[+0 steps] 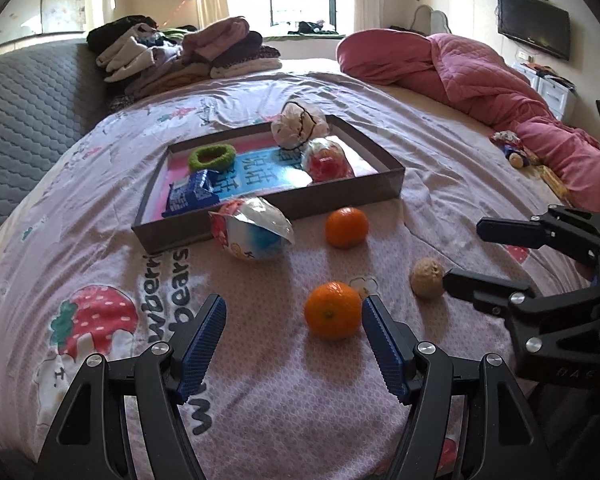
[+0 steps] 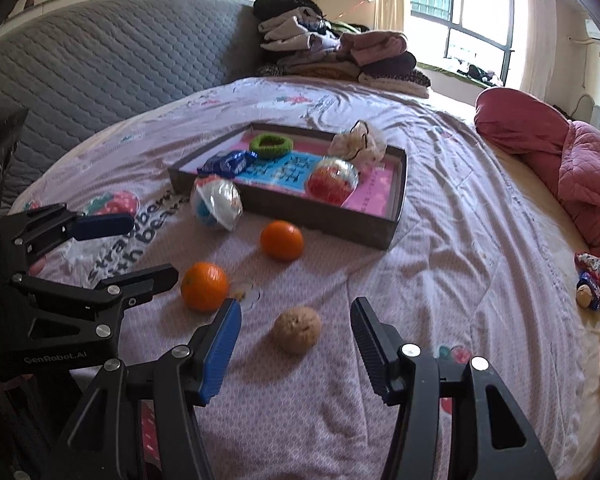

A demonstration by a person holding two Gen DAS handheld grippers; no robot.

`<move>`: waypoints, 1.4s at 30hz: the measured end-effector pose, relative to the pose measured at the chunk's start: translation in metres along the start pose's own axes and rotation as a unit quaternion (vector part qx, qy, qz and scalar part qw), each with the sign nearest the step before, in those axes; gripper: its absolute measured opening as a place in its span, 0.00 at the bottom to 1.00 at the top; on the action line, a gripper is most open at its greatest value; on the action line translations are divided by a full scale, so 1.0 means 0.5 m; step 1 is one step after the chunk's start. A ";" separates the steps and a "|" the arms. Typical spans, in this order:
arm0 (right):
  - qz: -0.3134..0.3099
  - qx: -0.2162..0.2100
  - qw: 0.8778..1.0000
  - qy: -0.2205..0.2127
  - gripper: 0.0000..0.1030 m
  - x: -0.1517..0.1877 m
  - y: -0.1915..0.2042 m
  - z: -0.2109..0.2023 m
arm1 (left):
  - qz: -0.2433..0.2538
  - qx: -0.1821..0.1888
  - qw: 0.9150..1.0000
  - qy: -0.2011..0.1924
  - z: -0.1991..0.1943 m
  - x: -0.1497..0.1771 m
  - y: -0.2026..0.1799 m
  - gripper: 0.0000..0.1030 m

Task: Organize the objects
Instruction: 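Lift both tools up from the tray and back toward the oranges and walnut, then move the left tool to the orange while the right tool approaches the walnut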

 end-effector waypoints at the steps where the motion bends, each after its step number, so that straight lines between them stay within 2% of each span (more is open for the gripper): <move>1: 0.000 -0.001 1.000 0.004 0.55 0.004 0.001 0.003 | 0.000 0.003 1.000 0.002 0.002 0.003 -0.002 0.70; 19: -0.018 0.008 0.999 0.035 0.55 0.037 0.011 0.036 | 0.001 0.009 1.000 0.023 0.043 0.026 -0.008 0.70; 42: -0.016 0.027 0.999 0.043 0.55 0.036 0.007 0.087 | -0.009 0.013 0.999 0.029 0.090 0.024 0.005 0.70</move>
Point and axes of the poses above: each gripper's, at about its wrist camera, not at the fingertips, and z roughly the way its jaws point, y to its left, x to its underside, the point moved 5 cm from there along z, roughly the way its jaws point, and after that the axes turned 13 degrees about x, right-handed, at the moved point
